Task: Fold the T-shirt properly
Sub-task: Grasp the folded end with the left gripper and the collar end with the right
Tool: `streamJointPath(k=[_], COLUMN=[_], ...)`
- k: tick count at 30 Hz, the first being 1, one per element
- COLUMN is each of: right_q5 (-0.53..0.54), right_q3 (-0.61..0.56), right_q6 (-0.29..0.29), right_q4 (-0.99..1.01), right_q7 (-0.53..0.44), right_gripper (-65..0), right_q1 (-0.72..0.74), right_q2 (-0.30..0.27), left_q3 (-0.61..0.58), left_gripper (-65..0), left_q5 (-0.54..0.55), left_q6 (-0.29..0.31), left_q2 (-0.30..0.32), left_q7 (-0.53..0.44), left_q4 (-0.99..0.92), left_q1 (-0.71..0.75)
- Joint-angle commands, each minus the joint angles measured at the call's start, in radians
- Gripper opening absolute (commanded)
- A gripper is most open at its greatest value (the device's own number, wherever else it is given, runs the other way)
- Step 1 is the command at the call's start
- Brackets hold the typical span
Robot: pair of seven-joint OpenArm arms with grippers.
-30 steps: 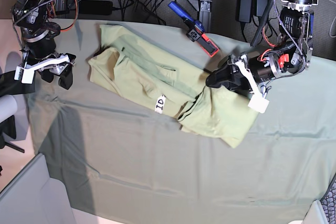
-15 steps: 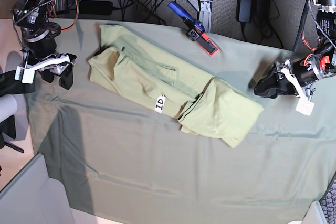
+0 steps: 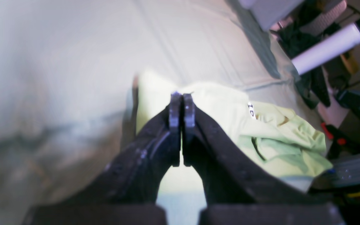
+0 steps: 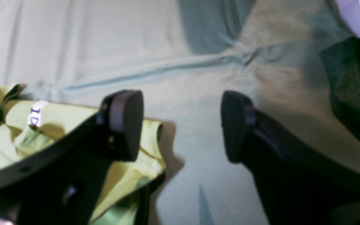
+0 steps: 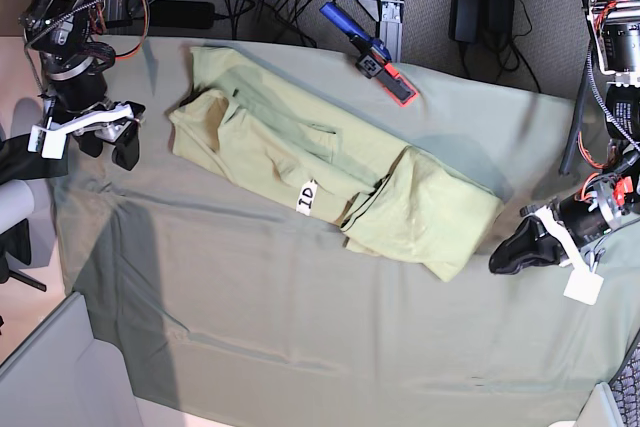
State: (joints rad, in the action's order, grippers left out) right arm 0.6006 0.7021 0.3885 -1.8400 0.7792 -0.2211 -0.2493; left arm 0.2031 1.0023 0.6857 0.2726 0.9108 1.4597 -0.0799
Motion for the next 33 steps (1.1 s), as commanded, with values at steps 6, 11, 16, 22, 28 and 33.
streamJointPath(k=[6, 11, 16, 22, 28, 33], right_q5=[0.009, 0.009, 0.009, 0.010, 0.153, 0.211], right_q3=[0.006, 0.006, 0.006, 0.006, 0.006, 0.006], right_q6=[-0.008, -0.008, -0.008, -0.008, 0.018, 0.045], right_q4=[-0.015, -0.015, -0.015, -0.015, -0.015, -0.015], right_q7=[-0.027, -0.015, -0.012, -0.012, 0.058, 0.059], right_gripper=[-26.4, -26.4, -26.4, -26.4, -26.4, -26.4], right_q1=[0.007, 0.007, 0.006, -0.010, -0.048, -0.135], right_q2=[-0.016, -0.016, -0.016, -0.016, -0.008, 0.059], left_q3=[-0.161, -0.255, -0.268, -0.268, -0.268, -0.268], left_gripper=[-65.0, -65.0, -65.0, -65.0, -65.0, -65.0], left_q5=[-0.090, -0.187, -0.307, -0.319, -0.247, -0.141], left_q6=[0.012, 0.012, 0.012, 0.012, 0.012, 0.012], left_q2=[-0.030, -0.057, -0.082, -0.081, -0.081, -0.081], left_q7=[-0.066, -0.126, -0.229, -0.283, -0.228, -0.145], left_q4=[0.010, 0.008, -0.060, -0.281, -0.301, -0.235], left_q1=[-0.053, -0.058, -0.069, -0.126, -0.136, -0.136])
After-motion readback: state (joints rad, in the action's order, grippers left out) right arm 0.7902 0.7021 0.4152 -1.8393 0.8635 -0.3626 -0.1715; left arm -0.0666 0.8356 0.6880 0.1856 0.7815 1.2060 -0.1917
